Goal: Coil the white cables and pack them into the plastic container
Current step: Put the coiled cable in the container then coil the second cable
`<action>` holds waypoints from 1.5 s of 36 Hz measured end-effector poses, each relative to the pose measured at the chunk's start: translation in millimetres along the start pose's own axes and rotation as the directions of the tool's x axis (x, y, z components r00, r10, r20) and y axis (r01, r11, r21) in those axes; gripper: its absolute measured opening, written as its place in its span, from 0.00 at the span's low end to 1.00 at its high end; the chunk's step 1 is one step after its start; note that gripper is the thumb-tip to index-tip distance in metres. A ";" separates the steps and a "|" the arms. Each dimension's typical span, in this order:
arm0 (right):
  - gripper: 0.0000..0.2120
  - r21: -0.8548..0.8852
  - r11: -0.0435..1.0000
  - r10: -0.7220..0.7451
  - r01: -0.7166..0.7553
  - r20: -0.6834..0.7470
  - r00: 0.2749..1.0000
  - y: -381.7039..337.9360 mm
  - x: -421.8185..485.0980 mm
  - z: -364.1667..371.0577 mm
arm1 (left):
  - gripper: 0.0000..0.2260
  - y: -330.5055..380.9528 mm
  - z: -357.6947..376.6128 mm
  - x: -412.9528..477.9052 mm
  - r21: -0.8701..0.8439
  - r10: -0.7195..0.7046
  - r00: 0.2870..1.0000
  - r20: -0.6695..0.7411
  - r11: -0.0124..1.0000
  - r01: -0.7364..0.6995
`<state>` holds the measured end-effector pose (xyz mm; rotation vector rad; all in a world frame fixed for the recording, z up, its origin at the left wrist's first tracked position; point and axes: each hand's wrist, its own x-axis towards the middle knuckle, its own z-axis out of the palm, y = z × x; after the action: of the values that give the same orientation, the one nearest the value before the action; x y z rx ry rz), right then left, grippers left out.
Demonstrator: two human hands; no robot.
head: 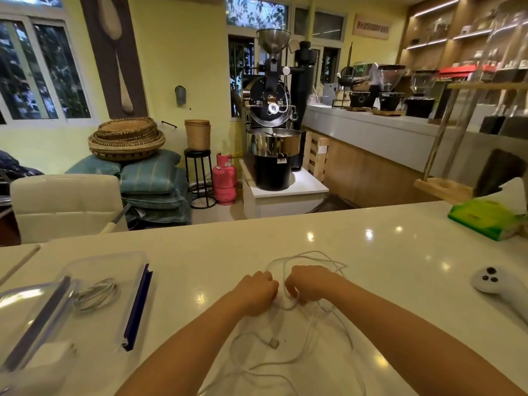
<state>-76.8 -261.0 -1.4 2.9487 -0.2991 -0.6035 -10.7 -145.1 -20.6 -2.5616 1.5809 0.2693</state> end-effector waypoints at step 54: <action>0.10 0.649 0.282 0.144 0.707 -0.757 0.637 -88.9 7.5 -172.5 | 0.07 -51.9 -228.8 -101.4 -0.760 -0.089 0.804 -0.588 -0.280 -0.586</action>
<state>13.8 -163.2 139.8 3.9982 0.1631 1.3229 11.4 -77.7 224.9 -3.0928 3.1161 2.0406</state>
